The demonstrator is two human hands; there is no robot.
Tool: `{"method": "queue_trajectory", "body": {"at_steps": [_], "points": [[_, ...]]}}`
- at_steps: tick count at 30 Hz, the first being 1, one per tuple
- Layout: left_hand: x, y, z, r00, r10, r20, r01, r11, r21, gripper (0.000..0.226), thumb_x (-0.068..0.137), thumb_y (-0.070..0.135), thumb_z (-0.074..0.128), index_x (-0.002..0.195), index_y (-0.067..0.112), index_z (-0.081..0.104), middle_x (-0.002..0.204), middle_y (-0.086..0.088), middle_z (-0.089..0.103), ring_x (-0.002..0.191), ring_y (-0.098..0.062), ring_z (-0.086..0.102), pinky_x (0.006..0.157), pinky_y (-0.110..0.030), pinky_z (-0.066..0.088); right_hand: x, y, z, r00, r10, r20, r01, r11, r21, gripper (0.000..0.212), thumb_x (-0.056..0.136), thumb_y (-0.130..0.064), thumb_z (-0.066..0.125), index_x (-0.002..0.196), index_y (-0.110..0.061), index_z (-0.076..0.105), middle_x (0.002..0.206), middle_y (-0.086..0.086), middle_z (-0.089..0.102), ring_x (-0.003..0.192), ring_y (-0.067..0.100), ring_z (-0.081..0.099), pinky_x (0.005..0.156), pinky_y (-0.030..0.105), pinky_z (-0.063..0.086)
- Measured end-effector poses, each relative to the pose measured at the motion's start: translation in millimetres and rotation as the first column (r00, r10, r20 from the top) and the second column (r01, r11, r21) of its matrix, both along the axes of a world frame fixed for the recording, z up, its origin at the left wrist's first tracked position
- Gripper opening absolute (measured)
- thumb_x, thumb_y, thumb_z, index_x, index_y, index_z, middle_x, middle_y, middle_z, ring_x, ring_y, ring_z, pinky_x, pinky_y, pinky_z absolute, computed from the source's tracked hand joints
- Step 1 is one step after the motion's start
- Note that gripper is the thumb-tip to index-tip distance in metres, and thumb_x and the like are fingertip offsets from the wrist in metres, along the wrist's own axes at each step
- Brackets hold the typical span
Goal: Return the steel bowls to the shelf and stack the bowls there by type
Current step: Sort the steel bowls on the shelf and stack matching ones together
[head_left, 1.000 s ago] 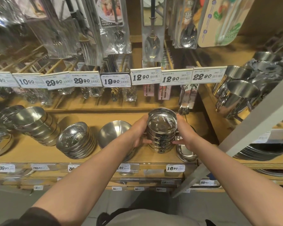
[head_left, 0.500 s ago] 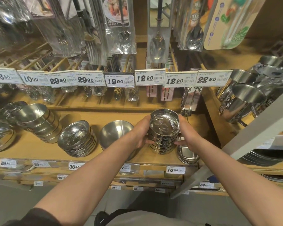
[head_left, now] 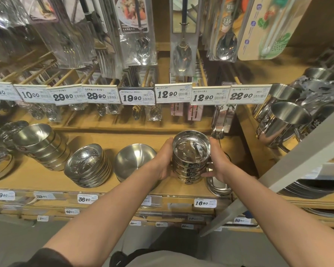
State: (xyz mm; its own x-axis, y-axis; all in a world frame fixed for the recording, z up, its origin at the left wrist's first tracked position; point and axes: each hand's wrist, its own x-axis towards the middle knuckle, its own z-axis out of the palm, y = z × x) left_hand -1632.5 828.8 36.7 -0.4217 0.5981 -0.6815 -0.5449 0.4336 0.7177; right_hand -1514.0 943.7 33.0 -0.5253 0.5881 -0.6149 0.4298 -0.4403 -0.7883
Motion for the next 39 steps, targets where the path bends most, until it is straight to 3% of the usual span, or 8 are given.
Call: {"method": "queue_trajectory", "body": {"at_steps": [3, 7, 17, 20, 24, 30, 35, 39], "points": [[-1, 0, 3, 1.0, -0.005, -0.02, 0.005, 1.0, 0.009, 0.051, 0.099, 0.057, 0.031, 0.094, 0.026, 0.071, 0.097, -0.005, 0.065, 0.095, -0.026, 0.06, 0.087, -0.051, 0.056, -1, 0, -2, 1.0, 0.008, -0.002, -0.008, 1.0, 0.002, 0.048, 0.095, -0.07, 0.027, 0.12, -0.036, 0.051, 0.126, 0.005, 0.053, 0.124, 0.034, 0.05, 0.09, 0.053, 0.051], [-1, 1, 7, 0.999, -0.029, -0.046, 0.03, 1.0, 0.008, 0.049, 0.1, 0.053, 0.03, 0.092, 0.027, 0.07, 0.09, 0.0, 0.067, 0.089, -0.023, 0.059, 0.07, -0.04, 0.055, -2, -1, -1, 1.0, -0.009, 0.002, 0.009, 1.0, -0.005, 0.05, 0.096, -0.07, 0.025, 0.12, -0.035, 0.052, 0.124, 0.005, 0.055, 0.123, 0.032, 0.052, 0.097, 0.057, 0.05], [-3, -1, 16, 0.997, -0.051, -0.063, 0.05, 0.999, -0.014, 0.045, 0.101, 0.055, 0.028, 0.095, 0.03, 0.065, 0.094, 0.001, 0.063, 0.088, -0.023, 0.059, 0.08, -0.046, 0.056, -3, -3, 3, 1.0, -0.021, 0.004, 0.021, 1.0, -0.011, 0.053, 0.099, -0.067, 0.021, 0.128, -0.034, 0.05, 0.132, 0.007, 0.051, 0.126, 0.034, 0.049, 0.087, 0.053, 0.051], [-5, -6, 15, 1.0, -0.029, -0.005, 0.029, 0.999, -0.03, 0.049, 0.102, 0.06, 0.028, 0.107, 0.023, 0.059, 0.118, -0.009, 0.06, 0.097, -0.027, 0.061, 0.074, -0.04, 0.057, 1, -4, 5, 1.0, -0.029, 0.006, 0.029, 0.999, -0.018, 0.064, 0.098, -0.069, 0.024, 0.144, -0.029, 0.043, 0.152, 0.012, 0.044, 0.137, 0.037, 0.043, 0.091, 0.054, 0.052], [-9, -26, 9, 0.995, 0.074, -0.062, -0.075, 0.997, -0.017, 0.072, 0.101, 0.061, 0.036, 0.153, 0.011, 0.036, 0.153, -0.014, 0.043, 0.109, -0.022, 0.06, 0.059, -0.032, 0.054, 19, -7, 3, 0.995, -0.087, -0.045, 0.087, 0.996, 0.009, 0.066, 0.099, -0.068, 0.026, 0.153, -0.032, 0.032, 0.158, 0.012, 0.037, 0.142, 0.037, 0.038, 0.104, 0.063, 0.045], [-9, -76, -3, 0.971, 0.225, -0.079, -0.22, 0.973, 0.07, 0.044, 0.099, 0.052, 0.051, 0.121, 0.016, 0.064, 0.108, 0.0, 0.069, 0.093, -0.012, 0.066, 0.06, -0.026, 0.058, 56, -42, -12, 0.989, -0.132, -0.071, 0.14, 0.984, 0.112, 0.074, 0.091, -0.069, 0.032, 0.152, -0.029, 0.039, 0.157, 0.0, 0.041, 0.142, 0.025, 0.039, 0.109, 0.055, 0.043], [-6, -111, -4, 0.977, 0.188, -0.106, -0.175, 0.978, 0.116, 0.04, 0.1, 0.048, 0.052, 0.116, 0.013, 0.064, 0.111, -0.007, 0.064, 0.105, -0.021, 0.063, 0.086, -0.036, 0.058, 73, -81, -11, 0.999, 0.046, 0.011, -0.047, 0.918, 0.394, 0.089, 0.074, -0.068, 0.028, 0.145, -0.018, 0.045, 0.151, 0.016, 0.045, 0.138, 0.034, 0.044, 0.112, 0.056, 0.039], [-6, -150, 1, 0.978, 0.158, -0.138, -0.135, 0.978, 0.16, 0.028, 0.102, 0.037, 0.052, 0.103, 0.014, 0.068, 0.097, -0.005, 0.066, 0.083, -0.014, 0.064, 0.069, -0.028, 0.059, 76, -109, -21, 0.997, -0.072, -0.011, 0.073, 0.969, 0.236, 0.041, 0.097, -0.055, 0.042, 0.128, -0.031, 0.056, 0.14, 0.005, 0.053, 0.117, 0.022, 0.057, 0.098, 0.049, 0.055]]}}
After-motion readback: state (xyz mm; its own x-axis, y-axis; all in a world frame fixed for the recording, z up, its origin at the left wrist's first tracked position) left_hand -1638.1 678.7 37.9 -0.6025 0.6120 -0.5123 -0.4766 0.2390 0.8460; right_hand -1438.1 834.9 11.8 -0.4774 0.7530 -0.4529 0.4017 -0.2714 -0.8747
